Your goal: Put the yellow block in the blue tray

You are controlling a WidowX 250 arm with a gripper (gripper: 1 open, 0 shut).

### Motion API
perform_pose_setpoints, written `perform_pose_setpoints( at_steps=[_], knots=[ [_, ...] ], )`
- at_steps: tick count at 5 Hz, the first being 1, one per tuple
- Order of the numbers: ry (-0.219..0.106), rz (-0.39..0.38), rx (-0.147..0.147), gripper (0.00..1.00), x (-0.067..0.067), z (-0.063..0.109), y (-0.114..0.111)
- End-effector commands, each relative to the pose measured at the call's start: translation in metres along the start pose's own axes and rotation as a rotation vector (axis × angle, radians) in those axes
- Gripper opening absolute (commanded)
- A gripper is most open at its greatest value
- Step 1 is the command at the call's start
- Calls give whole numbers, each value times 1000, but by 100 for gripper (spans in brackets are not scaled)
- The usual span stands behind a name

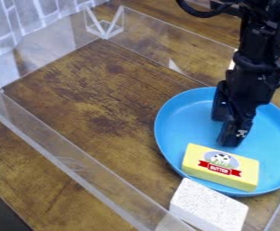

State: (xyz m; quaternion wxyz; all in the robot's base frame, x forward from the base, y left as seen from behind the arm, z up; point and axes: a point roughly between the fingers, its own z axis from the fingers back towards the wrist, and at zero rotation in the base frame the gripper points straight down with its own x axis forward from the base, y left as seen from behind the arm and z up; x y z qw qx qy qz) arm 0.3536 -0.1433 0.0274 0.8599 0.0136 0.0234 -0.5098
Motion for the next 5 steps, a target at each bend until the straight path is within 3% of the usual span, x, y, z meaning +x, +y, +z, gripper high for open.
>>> perform_pose_setpoints(
  at_steps=[1,5],
  knots=[
    [-58,12,52,100,6,19,9],
    [-80,25,82,100,10,15,13]
  ],
)
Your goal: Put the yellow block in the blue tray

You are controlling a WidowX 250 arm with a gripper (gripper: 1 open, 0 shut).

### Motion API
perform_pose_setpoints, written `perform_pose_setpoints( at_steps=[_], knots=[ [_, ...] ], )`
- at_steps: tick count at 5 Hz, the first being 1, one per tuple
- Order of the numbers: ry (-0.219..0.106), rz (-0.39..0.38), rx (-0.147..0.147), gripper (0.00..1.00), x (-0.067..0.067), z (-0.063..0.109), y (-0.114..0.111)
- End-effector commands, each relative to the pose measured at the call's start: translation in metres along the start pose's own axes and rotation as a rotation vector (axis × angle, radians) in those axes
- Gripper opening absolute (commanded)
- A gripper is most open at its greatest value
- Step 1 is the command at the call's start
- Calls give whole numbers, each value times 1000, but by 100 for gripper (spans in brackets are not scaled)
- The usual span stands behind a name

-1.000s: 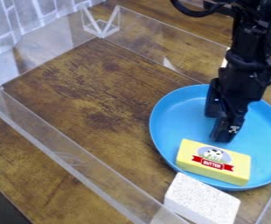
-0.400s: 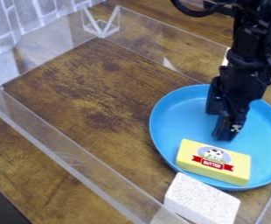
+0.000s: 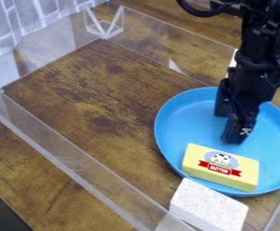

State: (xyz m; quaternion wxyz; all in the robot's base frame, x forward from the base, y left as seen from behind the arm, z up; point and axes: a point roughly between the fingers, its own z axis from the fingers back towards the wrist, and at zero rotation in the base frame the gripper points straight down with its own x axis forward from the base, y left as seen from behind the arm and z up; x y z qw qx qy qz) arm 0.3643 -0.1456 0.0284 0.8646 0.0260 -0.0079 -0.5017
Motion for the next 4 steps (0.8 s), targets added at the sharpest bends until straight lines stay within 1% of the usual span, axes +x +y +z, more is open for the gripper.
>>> perform_pose_setpoints(
  at_steps=[1,4],
  knots=[
    [-43,7,34,100,4,12,7],
    [-49,15,44,100,4,9,9]
  ],
)
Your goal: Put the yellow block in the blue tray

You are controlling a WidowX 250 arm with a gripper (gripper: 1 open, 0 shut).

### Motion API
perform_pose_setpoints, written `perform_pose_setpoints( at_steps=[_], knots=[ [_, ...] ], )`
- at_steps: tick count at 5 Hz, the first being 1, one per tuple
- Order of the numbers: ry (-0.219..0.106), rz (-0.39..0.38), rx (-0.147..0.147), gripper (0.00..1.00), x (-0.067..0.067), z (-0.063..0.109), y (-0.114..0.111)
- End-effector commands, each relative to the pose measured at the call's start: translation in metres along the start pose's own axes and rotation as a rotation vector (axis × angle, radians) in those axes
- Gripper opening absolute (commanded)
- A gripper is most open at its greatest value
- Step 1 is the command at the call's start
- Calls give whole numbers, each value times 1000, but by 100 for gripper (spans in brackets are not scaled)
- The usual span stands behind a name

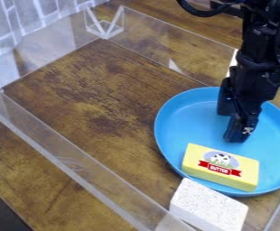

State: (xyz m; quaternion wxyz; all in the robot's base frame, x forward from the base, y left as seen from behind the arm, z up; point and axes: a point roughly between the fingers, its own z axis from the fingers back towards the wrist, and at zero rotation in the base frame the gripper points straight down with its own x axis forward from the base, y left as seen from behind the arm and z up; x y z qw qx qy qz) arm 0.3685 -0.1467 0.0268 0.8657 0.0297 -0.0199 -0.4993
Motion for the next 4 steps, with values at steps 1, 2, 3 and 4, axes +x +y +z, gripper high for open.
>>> perform_pose_setpoints(
  at_steps=[1,2,3,4],
  knots=[
    [-31,17,27,100,1,10,8],
    [-29,26,29,100,0,10,9],
    [-28,33,31,100,0,9,10],
    [-26,40,33,100,-1,9,12]
  ],
)
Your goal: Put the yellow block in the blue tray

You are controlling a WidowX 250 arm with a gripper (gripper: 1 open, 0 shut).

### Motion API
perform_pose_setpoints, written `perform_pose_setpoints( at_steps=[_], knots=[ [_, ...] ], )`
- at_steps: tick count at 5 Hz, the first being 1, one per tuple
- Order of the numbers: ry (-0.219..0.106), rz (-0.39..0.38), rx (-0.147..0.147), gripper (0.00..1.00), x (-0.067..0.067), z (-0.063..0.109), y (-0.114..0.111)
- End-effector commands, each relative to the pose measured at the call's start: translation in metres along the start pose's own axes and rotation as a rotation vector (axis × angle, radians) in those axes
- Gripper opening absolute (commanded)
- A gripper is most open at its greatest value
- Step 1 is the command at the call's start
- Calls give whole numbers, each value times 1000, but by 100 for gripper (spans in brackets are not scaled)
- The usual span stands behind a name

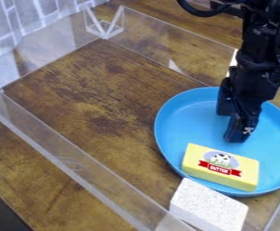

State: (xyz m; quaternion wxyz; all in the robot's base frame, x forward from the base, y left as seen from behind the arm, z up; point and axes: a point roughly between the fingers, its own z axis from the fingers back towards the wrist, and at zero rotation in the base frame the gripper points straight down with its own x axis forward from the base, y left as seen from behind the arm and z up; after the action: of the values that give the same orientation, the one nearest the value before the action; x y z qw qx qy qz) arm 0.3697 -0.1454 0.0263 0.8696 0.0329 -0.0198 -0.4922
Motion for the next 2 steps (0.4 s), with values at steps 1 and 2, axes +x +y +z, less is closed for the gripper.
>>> perform_pose_setpoints(
  at_steps=[1,2],
  knots=[
    [-29,31,30,100,-1,9,12],
    [-28,35,31,100,-1,8,13]
  ],
)
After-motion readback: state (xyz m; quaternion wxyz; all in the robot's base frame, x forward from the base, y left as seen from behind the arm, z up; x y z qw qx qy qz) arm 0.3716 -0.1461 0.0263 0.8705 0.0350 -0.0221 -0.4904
